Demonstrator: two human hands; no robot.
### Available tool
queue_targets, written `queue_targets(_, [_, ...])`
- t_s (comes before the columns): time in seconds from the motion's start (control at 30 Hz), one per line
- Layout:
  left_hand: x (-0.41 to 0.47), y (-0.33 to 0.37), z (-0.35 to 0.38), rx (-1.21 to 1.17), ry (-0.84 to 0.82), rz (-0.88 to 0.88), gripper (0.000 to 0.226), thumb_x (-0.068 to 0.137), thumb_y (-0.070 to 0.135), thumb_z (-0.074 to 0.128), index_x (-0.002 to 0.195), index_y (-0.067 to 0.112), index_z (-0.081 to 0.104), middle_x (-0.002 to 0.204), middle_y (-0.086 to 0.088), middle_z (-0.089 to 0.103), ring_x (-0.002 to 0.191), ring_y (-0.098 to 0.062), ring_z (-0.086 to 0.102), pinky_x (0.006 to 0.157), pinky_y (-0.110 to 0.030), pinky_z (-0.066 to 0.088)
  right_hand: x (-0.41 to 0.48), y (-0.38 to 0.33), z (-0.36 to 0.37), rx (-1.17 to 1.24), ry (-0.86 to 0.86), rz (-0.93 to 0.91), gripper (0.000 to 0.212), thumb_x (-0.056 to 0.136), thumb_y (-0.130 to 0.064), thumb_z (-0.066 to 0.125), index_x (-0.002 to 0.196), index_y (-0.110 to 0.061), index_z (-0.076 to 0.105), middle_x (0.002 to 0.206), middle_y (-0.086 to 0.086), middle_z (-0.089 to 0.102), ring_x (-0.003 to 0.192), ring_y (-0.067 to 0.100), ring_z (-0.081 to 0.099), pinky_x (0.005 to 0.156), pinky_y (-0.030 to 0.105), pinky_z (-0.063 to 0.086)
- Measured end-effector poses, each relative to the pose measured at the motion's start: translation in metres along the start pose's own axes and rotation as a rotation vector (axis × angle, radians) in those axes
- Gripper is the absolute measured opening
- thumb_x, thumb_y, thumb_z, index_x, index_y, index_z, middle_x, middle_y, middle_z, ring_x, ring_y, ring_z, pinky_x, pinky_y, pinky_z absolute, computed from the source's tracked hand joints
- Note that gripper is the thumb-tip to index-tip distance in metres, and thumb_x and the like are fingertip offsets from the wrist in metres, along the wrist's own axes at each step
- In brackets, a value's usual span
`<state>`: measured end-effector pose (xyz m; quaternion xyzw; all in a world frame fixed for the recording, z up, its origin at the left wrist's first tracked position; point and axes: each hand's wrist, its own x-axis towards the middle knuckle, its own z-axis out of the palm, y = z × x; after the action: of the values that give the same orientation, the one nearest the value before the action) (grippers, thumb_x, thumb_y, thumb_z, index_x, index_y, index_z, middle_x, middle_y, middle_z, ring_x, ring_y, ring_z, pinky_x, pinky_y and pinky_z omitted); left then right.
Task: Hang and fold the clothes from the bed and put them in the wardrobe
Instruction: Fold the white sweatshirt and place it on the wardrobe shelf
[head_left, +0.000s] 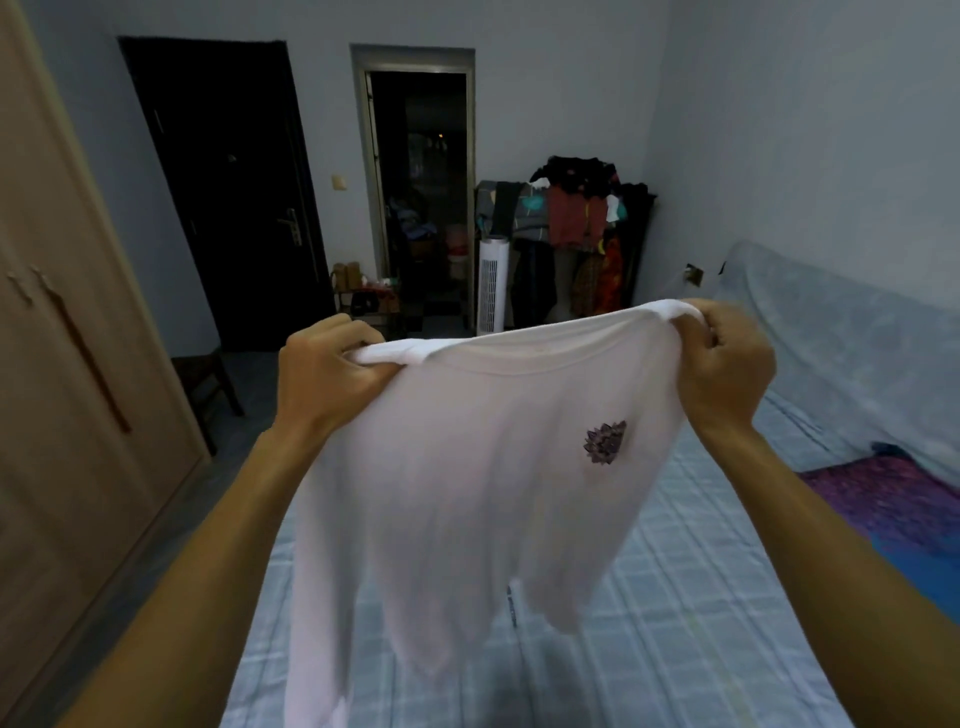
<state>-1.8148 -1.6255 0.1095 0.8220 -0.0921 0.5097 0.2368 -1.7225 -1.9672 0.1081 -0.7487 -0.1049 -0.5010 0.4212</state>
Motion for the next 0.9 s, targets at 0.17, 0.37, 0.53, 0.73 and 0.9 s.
queue_targets(0.17, [0.03, 0.014, -0.016, -0.205, -0.192, -0.234, 0.01, 0.076, 0.036, 0.076, 0.075, 0.027, 0.071, 0.069, 0.012, 0.066, 0.06, 0.0, 0.057, 0.054, -0.011, 0.041, 0.023, -0.008, 0.0, 0.081, 0.076, -0.113, 0.022, 0.093, -0.023, 0.055, 0.098, -0.009, 0.071, 0.085, 0.008, 0.067, 0.075, 0.005, 0.05, 0.068, 0.011, 0.032])
queue_targets(0.37, [0.035, -0.035, 0.037, -0.159, -0.571, -0.384, 0.009, 0.082, 0.036, 0.071, 0.083, 0.028, 0.074, 0.078, 0.007, 0.07, 0.072, -0.008, 0.064, 0.062, -0.024, 0.047, 0.029, 0.052, 0.053, -0.154, -0.436, -0.052, 0.035, 0.09, -0.045, 0.057, 0.086, -0.014, 0.071, 0.076, 0.002, 0.063, 0.068, 0.015, 0.051, 0.06, 0.024, 0.026])
queue_targets(0.53, [-0.008, -0.1, 0.146, 0.017, -0.808, -0.465, 0.021, 0.081, 0.038, 0.071, 0.082, 0.017, 0.076, 0.076, -0.007, 0.071, 0.07, -0.017, 0.061, 0.059, -0.027, 0.04, -0.027, 0.154, 0.121, -0.301, -0.805, 0.083, 0.041, 0.085, -0.049, 0.061, 0.073, -0.01, 0.068, 0.067, 0.009, 0.065, 0.063, 0.025, 0.056, 0.06, 0.037, 0.042])
queue_targets(0.73, [-0.08, -0.175, 0.275, 0.082, -0.963, -0.61, 0.037, 0.079, 0.04, 0.073, 0.048, 0.034, 0.053, 0.039, 0.012, 0.046, 0.046, -0.001, 0.043, 0.048, -0.015, 0.029, -0.109, 0.283, 0.202, -0.299, -0.972, 0.255, 0.036, 0.087, -0.047, 0.06, 0.069, -0.017, 0.068, 0.059, -0.002, 0.061, 0.059, 0.018, 0.056, 0.057, 0.034, 0.042])
queue_targets(0.9, [-0.122, -0.246, 0.378, 0.242, -1.035, -0.639, 0.028, 0.082, 0.047, 0.066, 0.067, 0.024, 0.067, 0.061, 0.001, 0.062, 0.074, -0.025, 0.061, 0.061, -0.031, 0.041, -0.158, 0.372, 0.273, -0.367, -1.044, 0.292, 0.041, 0.089, -0.048, 0.057, 0.06, -0.018, 0.057, 0.059, -0.003, 0.058, 0.062, 0.021, 0.056, 0.05, 0.027, 0.03])
